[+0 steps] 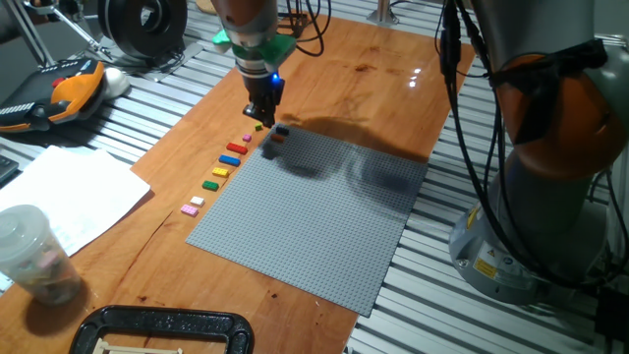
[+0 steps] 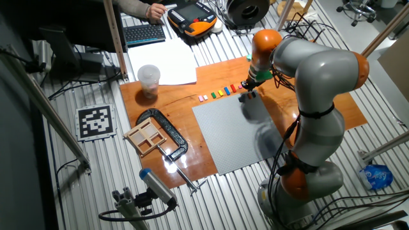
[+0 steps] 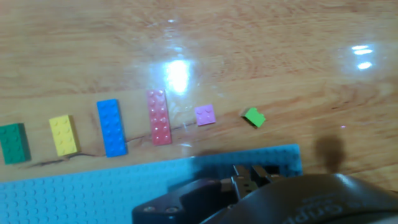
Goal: Build with small Lego blocks
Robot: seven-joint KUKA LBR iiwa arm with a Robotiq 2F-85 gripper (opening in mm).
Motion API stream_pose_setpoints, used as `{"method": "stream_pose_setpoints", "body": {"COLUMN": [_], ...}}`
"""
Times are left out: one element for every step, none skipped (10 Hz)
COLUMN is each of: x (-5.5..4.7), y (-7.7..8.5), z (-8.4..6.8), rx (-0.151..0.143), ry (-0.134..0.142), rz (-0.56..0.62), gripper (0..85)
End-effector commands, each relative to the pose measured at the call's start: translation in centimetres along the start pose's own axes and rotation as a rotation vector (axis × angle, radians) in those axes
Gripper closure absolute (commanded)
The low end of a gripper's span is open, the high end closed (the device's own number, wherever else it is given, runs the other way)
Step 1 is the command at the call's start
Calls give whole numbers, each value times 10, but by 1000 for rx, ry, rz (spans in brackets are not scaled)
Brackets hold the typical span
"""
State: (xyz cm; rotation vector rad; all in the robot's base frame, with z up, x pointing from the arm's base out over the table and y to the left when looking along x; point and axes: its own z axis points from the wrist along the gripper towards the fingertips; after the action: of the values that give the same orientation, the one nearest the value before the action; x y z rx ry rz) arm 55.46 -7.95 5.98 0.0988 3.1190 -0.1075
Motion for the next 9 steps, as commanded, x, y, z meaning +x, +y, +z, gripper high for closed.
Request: {"method": "stream_pose_setpoints", "body": {"x": [1,5,11,14,13,12,13,16,20], "y": [0,2,5,6,5,3,3,3,4], "z": [0,2,4,4,4,2,2,5,7], "rx": [12,15,32,40,53,60,66,81,82], "ry": [-1,6,0,0,-1,5,4,1,-1], "rz": [5,9,13,18,9,3,-2,-10,-4], "gripper": [680,680,680,680,680,680,680,680,680]}}
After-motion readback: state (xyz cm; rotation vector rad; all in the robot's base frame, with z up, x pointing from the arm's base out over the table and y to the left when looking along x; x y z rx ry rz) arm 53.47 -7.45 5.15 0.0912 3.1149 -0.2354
